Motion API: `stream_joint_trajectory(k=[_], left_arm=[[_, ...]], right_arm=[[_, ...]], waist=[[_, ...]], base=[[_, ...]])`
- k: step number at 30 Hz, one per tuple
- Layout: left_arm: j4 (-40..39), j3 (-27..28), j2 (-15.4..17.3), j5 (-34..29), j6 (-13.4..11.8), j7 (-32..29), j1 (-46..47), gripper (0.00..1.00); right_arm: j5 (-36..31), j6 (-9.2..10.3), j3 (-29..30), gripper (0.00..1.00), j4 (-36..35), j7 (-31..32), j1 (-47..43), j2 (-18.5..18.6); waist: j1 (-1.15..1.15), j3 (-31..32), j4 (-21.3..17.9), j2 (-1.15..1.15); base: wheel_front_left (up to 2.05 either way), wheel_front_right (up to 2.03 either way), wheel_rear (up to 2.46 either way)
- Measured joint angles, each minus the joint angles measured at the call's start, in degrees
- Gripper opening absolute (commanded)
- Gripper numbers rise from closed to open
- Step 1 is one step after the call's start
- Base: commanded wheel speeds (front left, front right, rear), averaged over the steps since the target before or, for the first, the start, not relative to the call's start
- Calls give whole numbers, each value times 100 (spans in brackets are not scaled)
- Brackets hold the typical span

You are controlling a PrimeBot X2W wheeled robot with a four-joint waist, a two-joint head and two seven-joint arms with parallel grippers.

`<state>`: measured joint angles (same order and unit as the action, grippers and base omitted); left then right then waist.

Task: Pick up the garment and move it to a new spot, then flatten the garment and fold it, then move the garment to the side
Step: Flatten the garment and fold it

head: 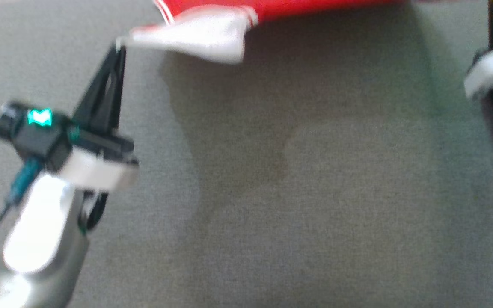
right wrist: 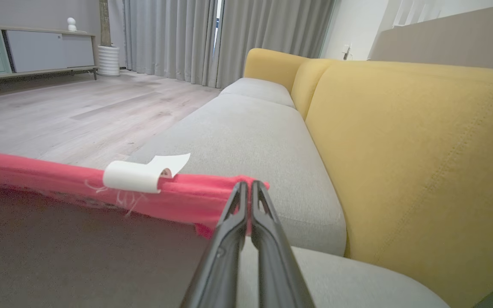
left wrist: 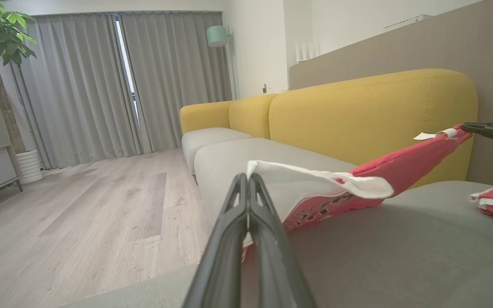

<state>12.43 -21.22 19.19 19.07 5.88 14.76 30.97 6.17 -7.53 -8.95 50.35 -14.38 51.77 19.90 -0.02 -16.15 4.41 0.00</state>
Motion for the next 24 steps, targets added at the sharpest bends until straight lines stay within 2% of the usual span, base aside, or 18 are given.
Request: stream_joint_trajectory(k=[5,11,16,20,24], left_arm=[[-445,22,81,97,-52,-2,-1206,0],[-756,-99,177,241,-285,-59,-2714,0],[-1103,-109,189,308,-560,-65,-3416,0],[-1524,-109,192,414,-743,-174,-3946,0],[-1890,-110,232,469,-849,-337,-4284,0]], right_arm=[[365,0,55,0,-583,0,-1300,127],[641,-1,294,0,-1421,202,-2726,134],[755,0,715,0,-2403,561,-3869,125],[735,0,1071,0,-3368,951,-4902,-16],[660,0,1468,0,-4256,1332,-5685,-312]], waist=[[0,459,14,0],[0,935,-7,0],[1,1176,7,0],[1,1271,-1,0],[1,1275,31,0]], base=[[0,0,0],[0,0,0],[0,0,0],[0,0,0],[0,0,0]])
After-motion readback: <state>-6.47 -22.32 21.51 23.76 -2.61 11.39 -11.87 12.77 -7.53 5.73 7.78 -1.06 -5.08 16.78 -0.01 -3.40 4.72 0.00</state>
